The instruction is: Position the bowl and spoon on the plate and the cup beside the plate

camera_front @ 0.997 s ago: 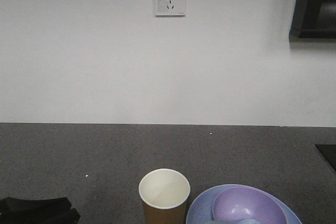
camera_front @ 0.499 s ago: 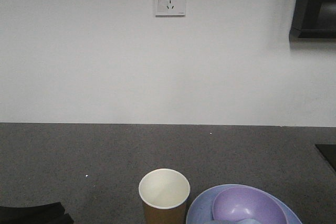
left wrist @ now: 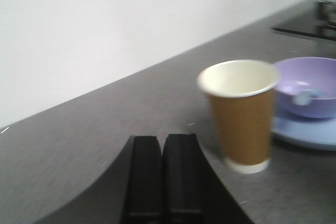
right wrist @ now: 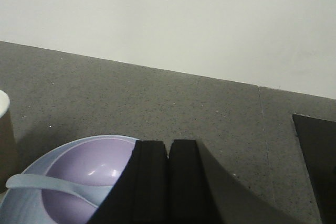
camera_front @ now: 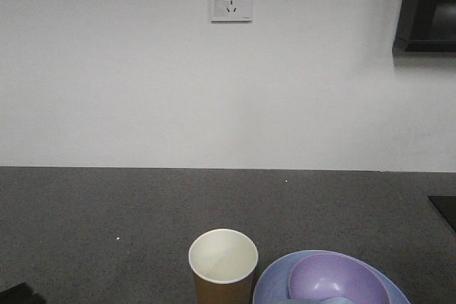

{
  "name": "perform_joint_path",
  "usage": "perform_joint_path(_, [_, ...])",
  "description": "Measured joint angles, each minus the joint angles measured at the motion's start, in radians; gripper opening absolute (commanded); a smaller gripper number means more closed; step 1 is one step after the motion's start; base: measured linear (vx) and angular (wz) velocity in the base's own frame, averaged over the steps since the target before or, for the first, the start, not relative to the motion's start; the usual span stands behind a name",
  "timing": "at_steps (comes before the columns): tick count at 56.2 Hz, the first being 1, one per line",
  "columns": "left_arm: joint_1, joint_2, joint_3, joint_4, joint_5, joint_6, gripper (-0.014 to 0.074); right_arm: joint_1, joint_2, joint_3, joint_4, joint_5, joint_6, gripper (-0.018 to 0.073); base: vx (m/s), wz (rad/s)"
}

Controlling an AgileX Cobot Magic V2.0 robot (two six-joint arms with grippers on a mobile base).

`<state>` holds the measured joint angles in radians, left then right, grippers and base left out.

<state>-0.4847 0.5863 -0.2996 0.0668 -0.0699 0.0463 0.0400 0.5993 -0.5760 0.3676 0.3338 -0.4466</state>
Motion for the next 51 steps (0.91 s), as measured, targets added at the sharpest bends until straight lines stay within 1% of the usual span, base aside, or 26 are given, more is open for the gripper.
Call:
perform_joint_path(4, [0.087, -0.096, 0.109, -0.016, -0.036, 0.0, 0.0003, 0.0, 0.0, 0.0, 0.0, 0.0, 0.0, -0.0006, 0.0, 0.0])
perform_joint_path(13, [0.267, -0.368, 0.275, -0.022, -0.035, 0.0, 0.0003, 0.0, 0.0, 0.0, 0.001, 0.0, 0.0, -0.0006, 0.0, 0.0])
perform_joint_path(17, [0.324, -0.476, 0.314, -0.023, -0.008, 0.0, 0.0003, 0.0, 0.0, 0.0, 0.001, 0.0, 0.0, -0.0006, 0.0, 0.0])
perform_joint_path(21, [0.362, -0.558, 0.325, -0.023, 0.042, 0.0, 0.0003, 0.0, 0.0, 0.0, 0.001, 0.001, 0.0, -0.0006, 0.0, 0.0])
perform_joint_path(29, [0.387, -0.596, 0.325, -0.024, 0.088, 0.0, 0.0003, 0.0, 0.0, 0.0, 0.001, 0.002, 0.0, -0.0006, 0.0, 0.0])
perform_joint_path(51, [0.389, -0.596, 0.325, -0.024, 0.107, 0.0, 0.0003, 0.0, 0.0, 0.0, 0.001, 0.008, 0.0, -0.0006, 0.0, 0.0])
